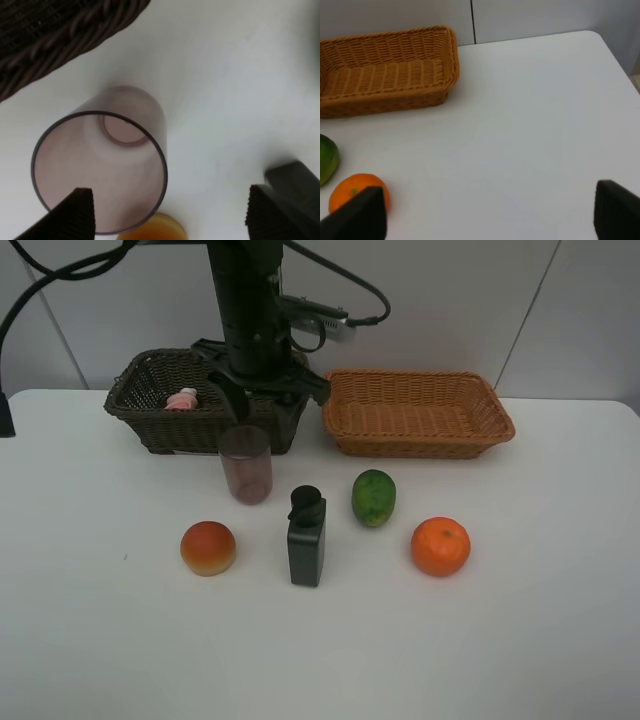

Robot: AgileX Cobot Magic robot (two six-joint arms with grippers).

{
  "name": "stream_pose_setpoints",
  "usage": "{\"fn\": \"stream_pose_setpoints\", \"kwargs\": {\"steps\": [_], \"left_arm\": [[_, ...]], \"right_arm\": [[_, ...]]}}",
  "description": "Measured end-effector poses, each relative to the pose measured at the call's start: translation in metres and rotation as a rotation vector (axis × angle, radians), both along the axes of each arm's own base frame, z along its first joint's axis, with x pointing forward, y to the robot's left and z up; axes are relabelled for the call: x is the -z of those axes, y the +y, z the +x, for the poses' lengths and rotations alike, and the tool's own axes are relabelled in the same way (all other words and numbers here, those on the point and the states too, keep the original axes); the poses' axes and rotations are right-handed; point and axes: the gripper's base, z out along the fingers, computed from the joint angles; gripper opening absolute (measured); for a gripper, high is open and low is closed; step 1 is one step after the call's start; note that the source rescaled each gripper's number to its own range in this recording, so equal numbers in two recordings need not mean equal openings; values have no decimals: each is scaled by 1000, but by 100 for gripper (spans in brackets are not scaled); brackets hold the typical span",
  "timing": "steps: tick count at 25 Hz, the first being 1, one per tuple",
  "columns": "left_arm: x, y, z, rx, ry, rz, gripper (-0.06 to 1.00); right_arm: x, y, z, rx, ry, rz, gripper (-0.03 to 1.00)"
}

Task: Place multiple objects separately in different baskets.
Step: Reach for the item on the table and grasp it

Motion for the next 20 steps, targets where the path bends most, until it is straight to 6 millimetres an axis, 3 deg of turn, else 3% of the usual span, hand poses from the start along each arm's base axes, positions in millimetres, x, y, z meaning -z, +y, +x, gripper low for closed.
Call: {"fn": "stream_pose_setpoints", "kwargs": {"steps": [11,20], "left_arm": [[33,7,-12,-3,101,63,81],[35,8,-11,-9,84,68,81]], "right_arm": [[0,0,0,0,0,0,75],[0,0,0,0,0,0,75]]}}
